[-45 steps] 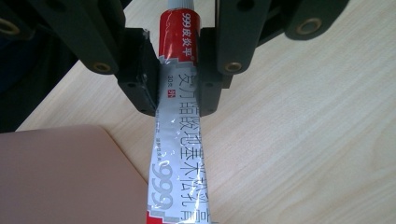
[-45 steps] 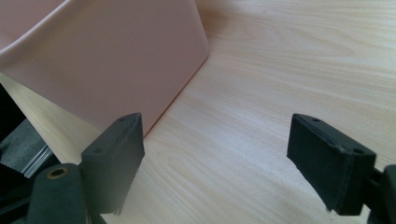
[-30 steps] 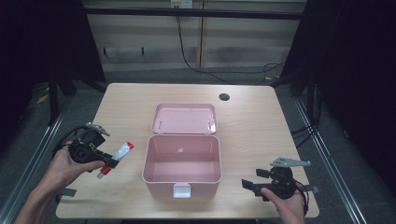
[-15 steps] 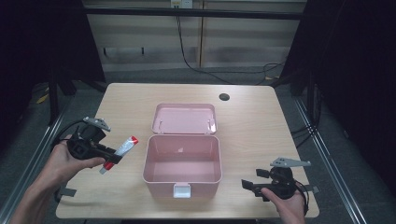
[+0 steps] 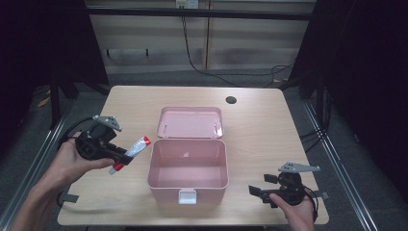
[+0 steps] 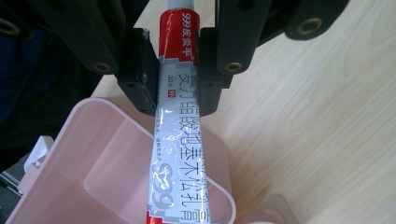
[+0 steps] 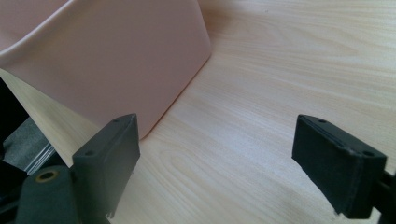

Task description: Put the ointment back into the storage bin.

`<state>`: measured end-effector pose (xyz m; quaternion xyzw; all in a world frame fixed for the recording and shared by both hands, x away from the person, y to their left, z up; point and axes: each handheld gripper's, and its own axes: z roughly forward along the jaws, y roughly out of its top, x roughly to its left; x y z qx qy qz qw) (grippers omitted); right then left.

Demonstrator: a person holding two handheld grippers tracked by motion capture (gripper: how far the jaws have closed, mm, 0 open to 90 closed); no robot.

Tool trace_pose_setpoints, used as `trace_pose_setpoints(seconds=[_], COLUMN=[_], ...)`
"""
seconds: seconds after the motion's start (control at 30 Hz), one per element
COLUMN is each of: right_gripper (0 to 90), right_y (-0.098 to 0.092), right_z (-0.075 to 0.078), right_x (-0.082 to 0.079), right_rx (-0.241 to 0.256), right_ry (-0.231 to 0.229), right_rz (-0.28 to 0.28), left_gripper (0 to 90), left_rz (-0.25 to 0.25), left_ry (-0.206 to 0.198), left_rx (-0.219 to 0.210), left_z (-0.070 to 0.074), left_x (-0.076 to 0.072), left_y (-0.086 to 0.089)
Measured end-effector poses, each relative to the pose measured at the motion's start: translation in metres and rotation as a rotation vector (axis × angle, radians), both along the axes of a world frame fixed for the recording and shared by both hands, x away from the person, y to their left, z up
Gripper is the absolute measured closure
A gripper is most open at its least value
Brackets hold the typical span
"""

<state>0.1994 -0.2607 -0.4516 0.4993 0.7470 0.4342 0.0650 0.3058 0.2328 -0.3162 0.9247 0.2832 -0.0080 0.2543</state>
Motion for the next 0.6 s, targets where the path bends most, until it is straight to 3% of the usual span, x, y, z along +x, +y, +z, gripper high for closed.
trace_pose_setpoints(seconds=[0.1,0.4,0.43,0.6], right_gripper=[14.1,14.0,14.0,14.0], right_y=[0.0,0.0,0.0,-0.001], right_z=[0.0,0.0,0.0,0.0], right_x=[0.0,0.0,0.0,0.0], right_rx=[0.002,0.001,0.001,0.003], right_ry=[-0.002,-0.003,-0.003,0.0], right_rz=[-0.006,0.002,0.002,-0.007], left_gripper=[71.0,71.0,71.0,71.0], left_rz=[-0.009,-0.081,-0.07,-0.128], left_ry=[0.0,-0.007,-0.01,-0.005], left_rx=[-0.013,0.014,0.003,0.037], left_z=[0.001,0.007,0.007,0.007], left_x=[0.0,0.001,0.0,0.001], left_y=[-0.006,-0.026,-0.029,-0.047])
